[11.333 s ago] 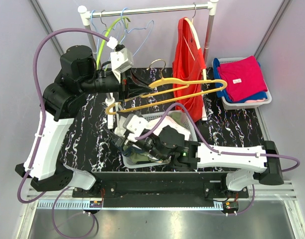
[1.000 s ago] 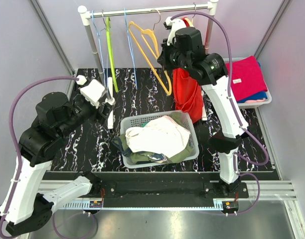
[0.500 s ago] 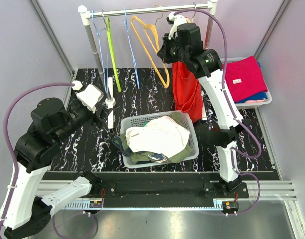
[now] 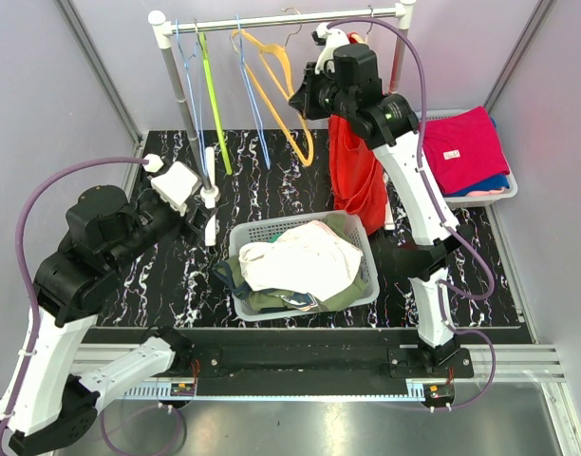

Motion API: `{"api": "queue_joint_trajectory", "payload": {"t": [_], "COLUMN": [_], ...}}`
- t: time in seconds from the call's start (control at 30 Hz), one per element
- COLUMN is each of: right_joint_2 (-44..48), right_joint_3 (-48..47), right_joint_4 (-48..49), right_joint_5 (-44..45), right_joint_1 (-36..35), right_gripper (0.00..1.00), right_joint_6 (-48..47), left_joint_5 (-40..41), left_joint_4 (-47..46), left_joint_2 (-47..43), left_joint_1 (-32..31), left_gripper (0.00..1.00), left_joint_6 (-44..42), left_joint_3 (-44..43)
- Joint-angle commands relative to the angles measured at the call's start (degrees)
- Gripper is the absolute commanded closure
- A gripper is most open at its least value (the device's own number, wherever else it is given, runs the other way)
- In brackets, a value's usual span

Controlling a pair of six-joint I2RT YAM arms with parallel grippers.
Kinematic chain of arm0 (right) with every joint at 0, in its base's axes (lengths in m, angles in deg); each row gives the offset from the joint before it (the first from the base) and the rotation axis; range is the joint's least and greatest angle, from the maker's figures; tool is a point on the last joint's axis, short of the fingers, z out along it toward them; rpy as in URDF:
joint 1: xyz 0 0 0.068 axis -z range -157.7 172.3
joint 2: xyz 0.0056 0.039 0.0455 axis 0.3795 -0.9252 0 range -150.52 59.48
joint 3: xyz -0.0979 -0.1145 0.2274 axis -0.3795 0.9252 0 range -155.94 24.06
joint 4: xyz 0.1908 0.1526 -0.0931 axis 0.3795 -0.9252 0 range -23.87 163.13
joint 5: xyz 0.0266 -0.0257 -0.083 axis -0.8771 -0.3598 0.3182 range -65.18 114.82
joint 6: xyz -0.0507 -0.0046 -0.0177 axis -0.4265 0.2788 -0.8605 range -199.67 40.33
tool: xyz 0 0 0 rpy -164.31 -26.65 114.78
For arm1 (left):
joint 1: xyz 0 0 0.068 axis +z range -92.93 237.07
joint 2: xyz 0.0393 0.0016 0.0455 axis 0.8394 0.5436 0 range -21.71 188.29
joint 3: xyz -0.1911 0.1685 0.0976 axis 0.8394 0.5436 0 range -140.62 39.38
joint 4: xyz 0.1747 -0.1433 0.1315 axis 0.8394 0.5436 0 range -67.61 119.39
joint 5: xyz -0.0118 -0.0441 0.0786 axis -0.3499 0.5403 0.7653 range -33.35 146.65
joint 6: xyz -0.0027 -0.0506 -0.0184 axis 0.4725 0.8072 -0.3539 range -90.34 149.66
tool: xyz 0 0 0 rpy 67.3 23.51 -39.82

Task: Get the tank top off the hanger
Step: Place the hanger at the clothesline.

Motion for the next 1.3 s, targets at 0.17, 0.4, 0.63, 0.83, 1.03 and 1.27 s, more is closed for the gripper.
{"api": "queue_joint_trajectory", "payload": {"t": [0.17,0.4,0.63,0.83,1.03,1.27], "right_joint_2": [-2.0,-3.0,-4.0,-0.6,5.9,12.6], "right_joint_3": [-1.0,-1.3,-2.3,0.0,2.7,6.5], "right_joint_4": [5.6,5.8,6.4,4.0,3.8,2.3], "right_joint_5": [0.1,1.2,1.4,5.9,9.8,15.2], "right_joint_1": [-4.9,-6.7,-7.7,-7.7,-7.7,-6.8], "right_gripper": [1.0,1.0,1.0,0.69,0.44,0.33], "right_joint_6": [-0.6,-1.1,-1.6,-5.1,-8.0,-10.9], "left_joint_5": [-0.5,-0.4,-0.6,-0.2,-0.4,-0.1], "left_joint_4": [-3.2,-3.2,-3.3,-3.2,-3.4,-3.2], "left_joint_2": [-0.3,-0.7,-0.6,-0.5,-0.1,-0.5], "left_joint_1": [0.2,0.2,0.2,0.2,0.2,0.2], "left_gripper": [0.19,0.19,0.19,0.19,0.19,0.19], "left_joint_6": [0.2,0.2,0.4,0.2,0.5,0.2], "left_joint_3": [-0.4,-0.2,-0.2,-0.3,-0.2,-0.2]}}
